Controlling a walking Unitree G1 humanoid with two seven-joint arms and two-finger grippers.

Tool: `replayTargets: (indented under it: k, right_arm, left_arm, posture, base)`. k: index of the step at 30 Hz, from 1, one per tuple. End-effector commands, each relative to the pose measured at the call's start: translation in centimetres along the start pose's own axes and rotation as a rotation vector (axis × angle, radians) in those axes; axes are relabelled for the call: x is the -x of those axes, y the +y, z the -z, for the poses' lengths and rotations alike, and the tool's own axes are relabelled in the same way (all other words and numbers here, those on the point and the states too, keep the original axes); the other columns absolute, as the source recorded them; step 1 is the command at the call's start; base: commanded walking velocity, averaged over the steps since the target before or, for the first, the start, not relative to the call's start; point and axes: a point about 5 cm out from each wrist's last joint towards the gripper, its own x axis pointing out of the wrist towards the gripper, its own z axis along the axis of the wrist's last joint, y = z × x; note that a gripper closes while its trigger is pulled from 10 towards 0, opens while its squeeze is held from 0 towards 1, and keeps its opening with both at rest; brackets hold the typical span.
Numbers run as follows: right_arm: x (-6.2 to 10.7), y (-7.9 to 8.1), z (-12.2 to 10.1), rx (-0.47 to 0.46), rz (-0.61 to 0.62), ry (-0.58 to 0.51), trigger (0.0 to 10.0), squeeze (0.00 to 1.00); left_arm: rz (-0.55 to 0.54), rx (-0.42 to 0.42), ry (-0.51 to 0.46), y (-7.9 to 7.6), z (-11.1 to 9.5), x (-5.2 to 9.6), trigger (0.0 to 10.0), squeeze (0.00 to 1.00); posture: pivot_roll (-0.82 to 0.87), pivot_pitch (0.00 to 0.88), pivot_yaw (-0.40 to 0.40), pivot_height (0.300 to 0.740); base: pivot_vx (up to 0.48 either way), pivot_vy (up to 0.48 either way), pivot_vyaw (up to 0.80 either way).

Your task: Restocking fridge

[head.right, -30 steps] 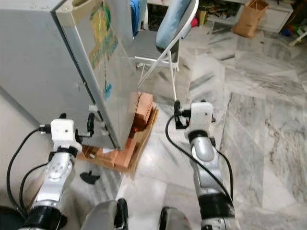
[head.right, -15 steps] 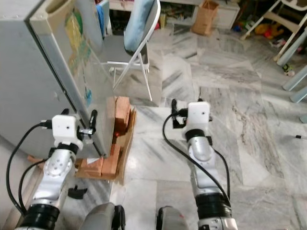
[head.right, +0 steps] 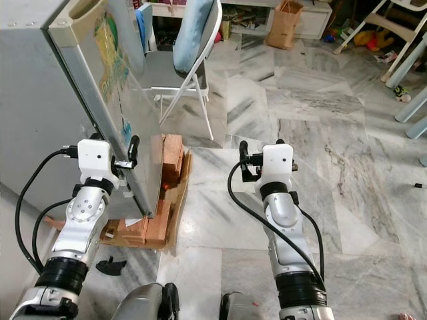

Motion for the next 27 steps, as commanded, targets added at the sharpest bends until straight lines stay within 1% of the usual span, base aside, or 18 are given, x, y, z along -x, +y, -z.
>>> replayTargets:
  k: [1,4,5,6,9,10,11,12,14,15,16,18,21,24,27]
  right_arm:
    - [0.0,0.0,-0.5,-0.002,0.002,-0.016,10.0,0.00]
    - [0.2,0.1,-0.5,-0.010,-0.007,-0.010,10.0,0.00]
    - [0.2,0.1,-0.5,-0.010,-0.007,-0.010,10.0,0.00]
    - [0.5,0.2,-0.4,-0.041,-0.029,0.003,10.0,0.00]
    - [0.9,0.0,-0.3,-0.035,-0.040,0.005,10.0,0.00]
    - [0.9,0.0,-0.3,-0.035,-0.040,0.005,10.0,0.00]
    - [1.1,-0.2,-0.1,-0.029,-0.032,0.012,10.0,0.00]
    - [1.1,-0.2,-0.1,-0.029,-0.032,0.012,10.0,0.00]
    - [1.2,-0.2,-0.2,-0.029,-0.032,0.011,10.0,0.00]
    - [1.2,-0.2,-0.2,-0.030,-0.034,0.010,10.0,0.00]
    - [1.5,-0.1,-0.4,-0.039,-0.048,0.005,10.0,0.00]
    - [2.0,0.0,-0.4,-0.047,-0.079,0.011,10.0,0.00]
    - [2.8,0.1,-0.2,-0.049,-0.116,0.013,10.0,0.00]
    - [3.0,0.0,0.0,-0.038,-0.116,0.020,10.0,0.00]
    - [2.8,0.0,-0.1,-0.039,-0.107,0.023,10.0,0.00]
  left_arm:
    - [0.003,0.005,0.010,-0.1,0.1,-0.5,10.0,0.00]
    - [-0.020,0.007,0.022,-0.1,0.1,-1.5,10.0,0.00]
    - [-0.020,0.007,0.022,-0.1,0.1,-1.5,10.0,0.00]
    - [-0.030,-0.003,0.025,-0.1,-0.1,-2.1,10.0,0.00]
    - [-0.041,-0.017,0.020,-0.1,-0.6,-2.9,10.0,0.00]
    - [-0.041,-0.017,0.020,-0.1,-0.6,-2.9,10.0,0.00]
    - [-0.051,-0.032,0.036,0.0,-0.6,-3.5,10.0,0.00]
    - [-0.051,-0.032,0.036,0.0,-0.6,-3.5,10.0,0.00]
    - [-0.077,-0.059,0.056,0.3,-0.4,-4.0,10.0,0.00]
    - [-0.087,-0.068,0.062,0.4,-0.4,-4.1,10.0,0.00]
    - [-0.087,-0.048,0.066,0.4,-0.4,-4.2,10.0,0.00]
    - [-0.078,-0.051,0.063,0.2,-0.5,-4.4,10.0,0.00]
    - [-0.093,-0.057,0.063,0.4,-0.6,-4.6,10.0,0.00]
    - [-0.113,-0.054,0.060,0.6,-0.6,-4.6,10.0,0.00]
    - [-0.114,-0.040,0.061,0.5,-0.2,-4.4,10.0,0.00]
  posture:
    - [0.06,0.110,-0.013,0.740]
    - [0.05,0.113,-0.013,0.740]
    - [0.05,0.113,-0.013,0.740]
    - [0.04,0.116,-0.011,0.740]
    - [0.03,0.120,-0.006,0.740]
    - [0.03,0.120,-0.006,0.740]
    - [0.03,0.120,-0.001,0.740]
    - [0.03,0.120,-0.001,0.740]
    - [0.02,0.121,0.001,0.740]
    - [0.02,0.122,0.002,0.740]
    - [0.02,0.123,0.001,0.740]
    - [0.02,0.125,0.001,0.740]
    - [0.02,0.128,0.001,0.740]
    - [0.02,0.129,0.001,0.740]
    - [0.02,0.131,0.004,0.740]
  base:
    - [0.000,0.000,0.00]
    - [0.000,0.000,0.00]
    - [0.000,0.000,0.00]
    - [0.000,0.000,0.00]
    - [0.000,0.000,0.00]
    - [0.000,0.000,0.00]
    - [0.000,0.000,0.00]
    - [0.000,0.000,0.00]
    - [0.000,0.000,0.00]
    - [0.000,0.000,0.00]
    - [0.000,0.000,0.00]
    - [0.000,0.000,0.00]
    - [0.000,0.000,0.00]
    - [0.000,0.000,0.00]
    - [0.000,0.000,0.00]
